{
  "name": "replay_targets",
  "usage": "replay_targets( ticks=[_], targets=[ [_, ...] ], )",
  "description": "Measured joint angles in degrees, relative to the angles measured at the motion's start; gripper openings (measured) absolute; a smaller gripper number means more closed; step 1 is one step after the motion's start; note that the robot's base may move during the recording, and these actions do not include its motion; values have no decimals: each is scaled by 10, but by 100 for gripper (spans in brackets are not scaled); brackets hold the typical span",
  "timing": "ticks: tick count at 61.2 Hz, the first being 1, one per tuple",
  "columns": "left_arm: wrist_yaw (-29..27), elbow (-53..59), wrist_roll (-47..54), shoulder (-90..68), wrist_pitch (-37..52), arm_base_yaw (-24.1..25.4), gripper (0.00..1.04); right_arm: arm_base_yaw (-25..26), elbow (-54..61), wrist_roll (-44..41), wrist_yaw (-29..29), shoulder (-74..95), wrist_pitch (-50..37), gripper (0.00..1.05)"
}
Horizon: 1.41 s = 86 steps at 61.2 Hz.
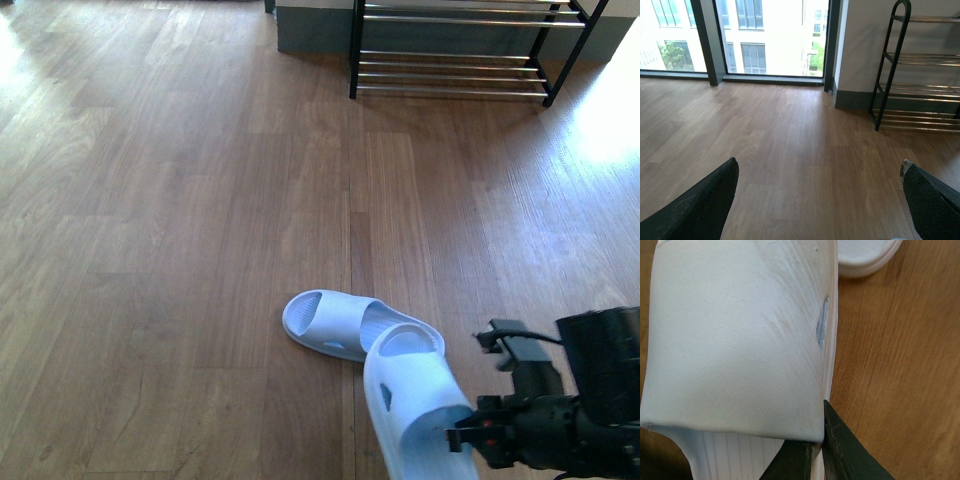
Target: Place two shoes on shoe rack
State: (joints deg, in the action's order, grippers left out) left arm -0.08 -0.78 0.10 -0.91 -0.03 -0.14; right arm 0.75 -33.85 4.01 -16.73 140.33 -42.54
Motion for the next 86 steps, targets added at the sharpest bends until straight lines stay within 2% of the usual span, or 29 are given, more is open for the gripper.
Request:
replay_targets(
  ticks=[10, 26, 37, 43, 86],
  targets=[
    [0, 0, 0, 0, 0, 0, 95, 19, 58, -13, 3, -179, 47, 1],
    [0, 0, 0, 0, 0, 0, 95, 39, 125, -2, -6, -504, 170, 1],
    [0, 0, 0, 0, 0, 0, 95, 40, 160, 8, 31, -732, 254, 1],
    [0, 0, 0, 0, 0, 0, 95, 40, 179, 23, 51, -813, 268, 1],
    [-1, 0, 0, 0, 0, 0, 95, 39, 186, 38, 52, -848, 268, 1]
  ],
)
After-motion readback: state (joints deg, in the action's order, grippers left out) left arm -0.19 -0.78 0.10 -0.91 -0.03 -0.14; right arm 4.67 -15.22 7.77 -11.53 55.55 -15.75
